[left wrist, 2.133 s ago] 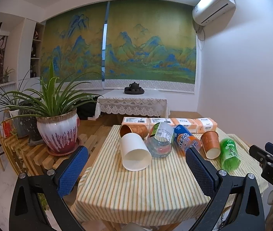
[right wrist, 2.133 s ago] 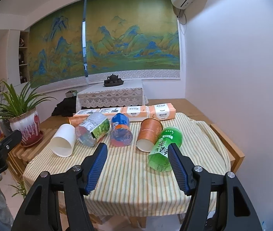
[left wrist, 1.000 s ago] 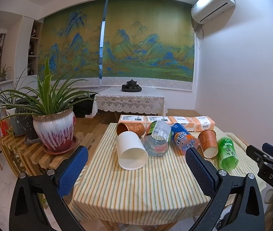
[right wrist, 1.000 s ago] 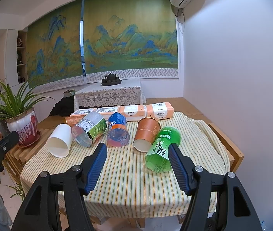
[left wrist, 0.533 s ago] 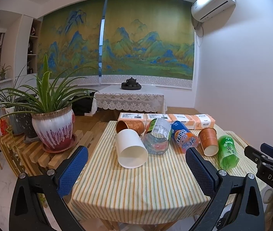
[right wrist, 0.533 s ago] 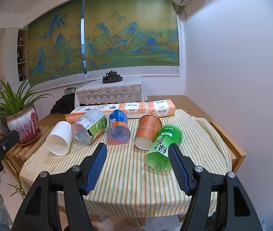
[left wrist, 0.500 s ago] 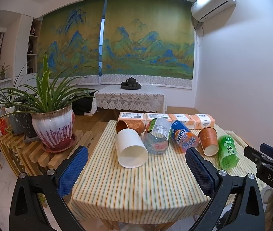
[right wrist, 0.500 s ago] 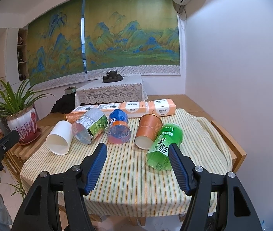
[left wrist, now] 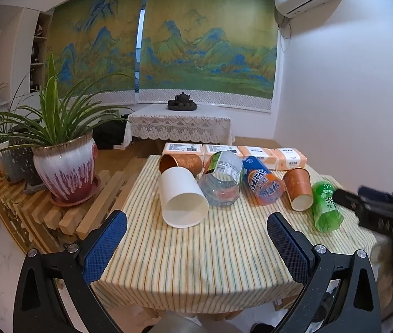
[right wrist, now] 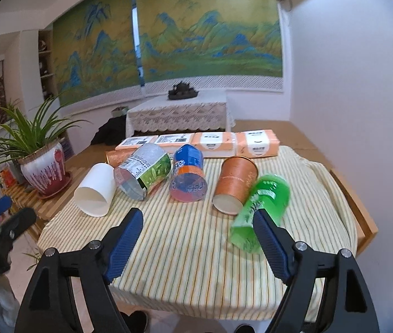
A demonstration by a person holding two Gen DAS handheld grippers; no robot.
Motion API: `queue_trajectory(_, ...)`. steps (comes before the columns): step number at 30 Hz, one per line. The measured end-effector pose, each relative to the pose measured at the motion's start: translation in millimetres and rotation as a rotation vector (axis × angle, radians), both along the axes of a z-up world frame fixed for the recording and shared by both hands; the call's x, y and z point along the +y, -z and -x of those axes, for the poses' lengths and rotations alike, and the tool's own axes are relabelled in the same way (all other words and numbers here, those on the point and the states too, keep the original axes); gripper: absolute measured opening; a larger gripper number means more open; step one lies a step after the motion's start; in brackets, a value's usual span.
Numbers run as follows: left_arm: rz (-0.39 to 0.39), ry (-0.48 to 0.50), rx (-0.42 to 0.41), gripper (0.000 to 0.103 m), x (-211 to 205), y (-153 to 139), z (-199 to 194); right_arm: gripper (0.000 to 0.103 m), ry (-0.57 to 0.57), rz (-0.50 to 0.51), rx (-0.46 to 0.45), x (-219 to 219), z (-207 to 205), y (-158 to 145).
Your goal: Flip cup upside down
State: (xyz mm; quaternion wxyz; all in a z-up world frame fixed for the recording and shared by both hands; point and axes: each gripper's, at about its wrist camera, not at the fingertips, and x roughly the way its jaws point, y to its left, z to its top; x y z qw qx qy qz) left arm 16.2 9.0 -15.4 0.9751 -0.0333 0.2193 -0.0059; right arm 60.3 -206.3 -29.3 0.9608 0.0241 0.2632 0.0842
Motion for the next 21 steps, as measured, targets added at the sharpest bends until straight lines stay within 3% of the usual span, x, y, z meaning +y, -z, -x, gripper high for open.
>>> queue_trajectory(5,0.013,0.021,0.038,0.102,0,3,-10,0.078,-0.045,0.003,0.049,-3,-35,-8)
queue_trajectory(12,0.027,0.048,0.058,0.102,3,6,-16,0.078,-0.111,-0.065,0.195,-9,-107,-14)
queue_trajectory(18,0.045,0.024,0.061,0.102,11,8,-20,0.078,-0.208,-0.121,0.385,10,-186,-10)
queue_trajectory(21,0.045,0.004,0.07,0.102,19,10,-25,0.077,-0.234,-0.091,0.461,29,-214,1)
